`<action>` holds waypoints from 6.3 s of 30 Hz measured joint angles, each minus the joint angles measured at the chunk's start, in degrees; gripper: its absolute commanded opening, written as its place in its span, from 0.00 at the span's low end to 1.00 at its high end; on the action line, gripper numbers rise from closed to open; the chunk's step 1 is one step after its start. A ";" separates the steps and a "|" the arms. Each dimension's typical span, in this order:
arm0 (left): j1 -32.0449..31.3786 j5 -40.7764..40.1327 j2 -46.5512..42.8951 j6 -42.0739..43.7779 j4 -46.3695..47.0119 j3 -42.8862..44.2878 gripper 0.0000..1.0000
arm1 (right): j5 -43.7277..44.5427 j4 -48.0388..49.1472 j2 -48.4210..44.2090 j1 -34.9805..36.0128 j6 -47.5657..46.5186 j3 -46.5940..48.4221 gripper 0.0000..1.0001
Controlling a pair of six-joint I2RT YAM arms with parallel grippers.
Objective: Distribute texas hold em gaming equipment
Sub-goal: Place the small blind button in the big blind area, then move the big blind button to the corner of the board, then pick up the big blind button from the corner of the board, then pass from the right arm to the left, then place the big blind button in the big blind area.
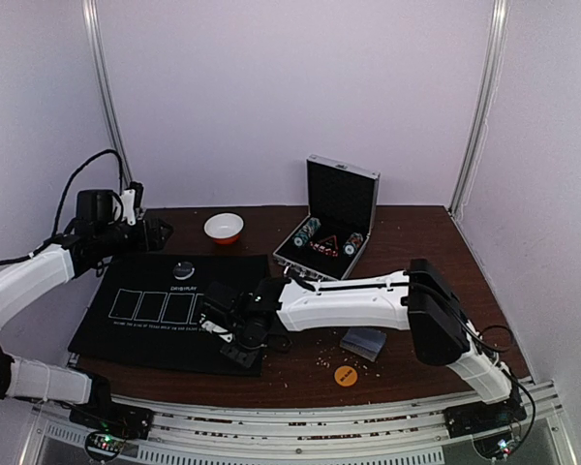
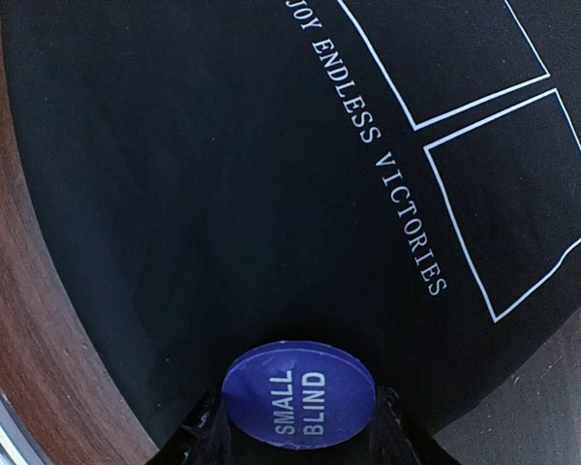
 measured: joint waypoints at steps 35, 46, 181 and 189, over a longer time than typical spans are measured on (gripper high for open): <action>0.74 2.32 1.57 0.00 -0.02 0.00 0.82 | 1.60 -5.16 -36.22 0.00 31.47 -48.09 0.99; 0.74 2.43 1.64 0.00 -0.02 0.00 0.81 | -1.33 -1.62 -35.19 -2.75 33.38 -52.28 0.76; 19.43 7.43 -11.19 -29.38 -25.68 -11.72 0.00 | 17.59 44.33 -52.26 -7.10 -4.50 -55.69 0.98; 21.16 -0.57 -19.47 -43.28 -35.12 -17.46 0.00 | 11.30 42.03 -52.26 -8.85 -4.26 -55.60 0.99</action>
